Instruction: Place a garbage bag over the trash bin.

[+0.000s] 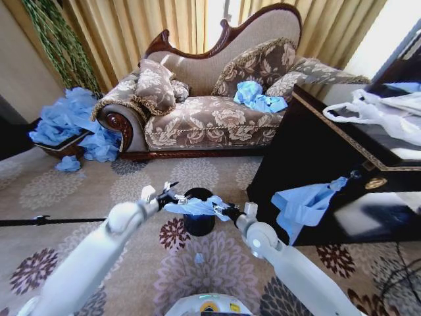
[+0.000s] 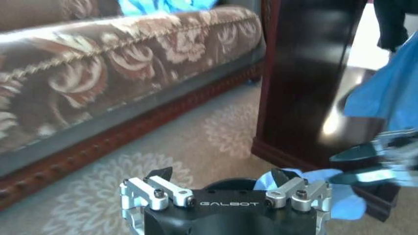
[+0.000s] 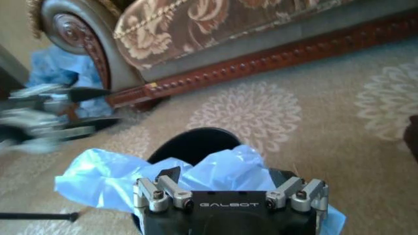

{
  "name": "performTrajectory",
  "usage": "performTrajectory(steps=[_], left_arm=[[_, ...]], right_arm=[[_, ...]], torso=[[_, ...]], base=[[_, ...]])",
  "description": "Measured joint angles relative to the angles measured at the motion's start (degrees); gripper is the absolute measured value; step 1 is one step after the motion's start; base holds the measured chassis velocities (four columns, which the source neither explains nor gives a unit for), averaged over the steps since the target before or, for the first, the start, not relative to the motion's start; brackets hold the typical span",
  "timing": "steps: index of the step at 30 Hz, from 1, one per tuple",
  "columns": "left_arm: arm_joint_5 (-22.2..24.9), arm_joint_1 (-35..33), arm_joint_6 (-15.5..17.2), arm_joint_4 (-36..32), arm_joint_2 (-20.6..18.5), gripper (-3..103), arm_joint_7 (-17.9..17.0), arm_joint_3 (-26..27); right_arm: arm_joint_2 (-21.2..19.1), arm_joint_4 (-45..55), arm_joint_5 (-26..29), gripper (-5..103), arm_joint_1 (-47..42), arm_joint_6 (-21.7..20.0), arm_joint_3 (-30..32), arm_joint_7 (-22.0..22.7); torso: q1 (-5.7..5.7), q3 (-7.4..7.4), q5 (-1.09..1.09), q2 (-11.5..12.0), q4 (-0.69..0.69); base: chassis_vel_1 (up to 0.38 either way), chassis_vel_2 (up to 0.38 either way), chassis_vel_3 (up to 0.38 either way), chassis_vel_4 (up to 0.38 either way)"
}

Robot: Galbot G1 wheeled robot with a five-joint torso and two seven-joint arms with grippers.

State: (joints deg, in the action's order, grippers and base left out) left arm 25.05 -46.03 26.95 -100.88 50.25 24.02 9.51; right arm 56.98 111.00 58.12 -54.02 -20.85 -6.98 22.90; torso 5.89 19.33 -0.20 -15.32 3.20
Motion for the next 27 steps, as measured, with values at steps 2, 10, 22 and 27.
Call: performTrajectory(steps=[2,10,22,27], left_arm=[[-0.05,1.94,-0.2,2.11,0.36,100,0.47,-1.73],[-1.95,17.85,-5.34,19.19,1.7,100,10.47,-19.68],[-0.77,25.02,-6.28,23.86,1.6,100,13.93,-30.45],[-2.46,25.56,-6.64,22.61,1.6,84,14.73,-30.58]], right_arm=[[0.03,0.05,-0.61,86,-0.36,0.15,0.15,-0.51],[0.11,-0.23,-2.11,95,-1.62,0.52,2.83,-1.24],[-0.49,-0.05,-2.92,96,-4.58,0.67,7.19,-3.46],[-0.69,0.04,-2.95,96,-5.44,0.67,8.62,-4.06]], torso=[[0.0,0.0,0.0,0.0,-0.01],[0.01,0.01,-0.01,0.0,-0.03],[0.0,0.0,0.0,0.0,-0.03],[0.01,0.0,0.0,0.0,-0.03]], base=[[0.0,0.0,0.0,0.0],[0.0,0.0,0.0,0.0],[0.0,0.0,0.0,0.0],[0.0,0.0,0.0,0.0]])
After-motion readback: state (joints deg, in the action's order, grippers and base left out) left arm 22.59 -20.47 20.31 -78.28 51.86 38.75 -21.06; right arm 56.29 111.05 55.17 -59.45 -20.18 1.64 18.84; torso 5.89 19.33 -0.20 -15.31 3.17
